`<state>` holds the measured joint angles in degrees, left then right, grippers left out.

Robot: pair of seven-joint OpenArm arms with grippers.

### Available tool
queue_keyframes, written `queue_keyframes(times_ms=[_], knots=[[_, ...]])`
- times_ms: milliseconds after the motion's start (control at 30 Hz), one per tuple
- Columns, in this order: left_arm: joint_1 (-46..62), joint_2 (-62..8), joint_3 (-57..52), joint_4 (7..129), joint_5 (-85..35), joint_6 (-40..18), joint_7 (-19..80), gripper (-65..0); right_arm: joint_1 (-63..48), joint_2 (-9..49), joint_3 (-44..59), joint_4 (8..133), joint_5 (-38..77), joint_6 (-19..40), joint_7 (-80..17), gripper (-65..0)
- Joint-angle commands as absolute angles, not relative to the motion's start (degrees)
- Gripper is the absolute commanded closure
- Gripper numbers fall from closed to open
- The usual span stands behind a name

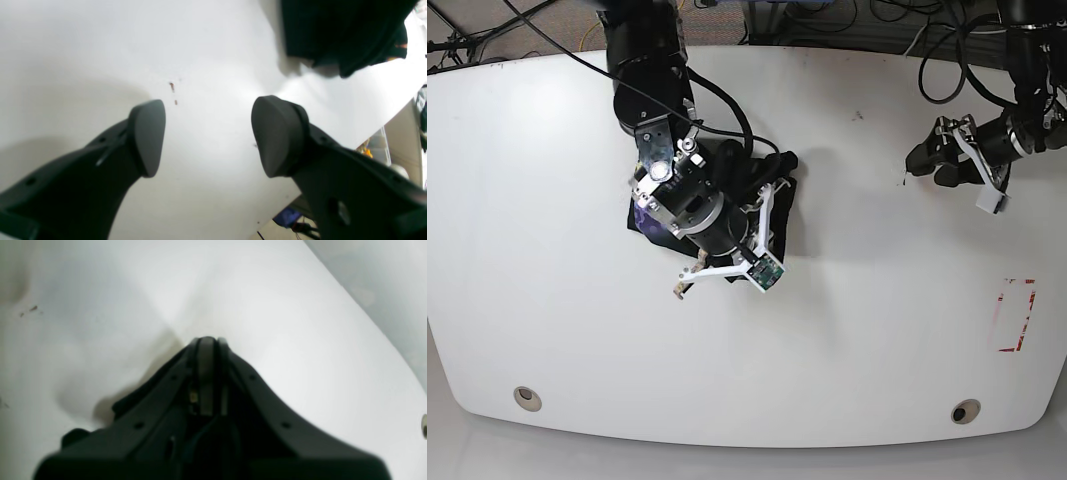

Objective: Fold the T-shirt properly
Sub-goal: 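Flatten the bundle with the right gripper while the left gripper returns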

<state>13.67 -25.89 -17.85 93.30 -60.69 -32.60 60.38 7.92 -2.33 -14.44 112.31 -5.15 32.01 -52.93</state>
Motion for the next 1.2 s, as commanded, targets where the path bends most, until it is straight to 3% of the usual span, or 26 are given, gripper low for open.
queue_keyframes(times_ms=[0, 367, 667, 1000, 1067, 1167], knots=[[13.32, -25.80, -17.89, 94.37, -61.93, -33.01, 59.03, -40.8, 10.42, -2.42, -13.49, 113.01, -5.14, 31.78, -51.47, 0.0], [13.41, -24.48, -17.63, 94.37, -61.85, -33.01, 59.12, -40.8, 13.58, -2.51, -13.14, 109.05, -5.14, 31.78, -50.42, 0.0], [13.23, -24.48, -12.53, 94.37, -61.85, -33.01, 59.03, -40.7, 16.13, -4.09, -13.14, 97.54, -5.58, 31.34, -40.31, -2.4], [11.03, -24.31, -3.03, 99.30, -59.30, -32.92, 59.03, -40.7, 18.24, -4.88, -12.26, 94.29, -5.23, 31.34, -39.43, -38.5], [9.45, -23.69, 0.92, 101.23, -57.19, -32.75, 59.03, -40.7, 17.89, -5.14, -9.80, 96.31, -5.23, 31.34, -39.52, -43.0], [7.87, -23.34, 5.05, 103.43, -54.64, -32.75, 59.03, -40.7, 16.40, -5.23, -7.16, 99.03, -5.14, 31.78, -39.69, -42.6]])
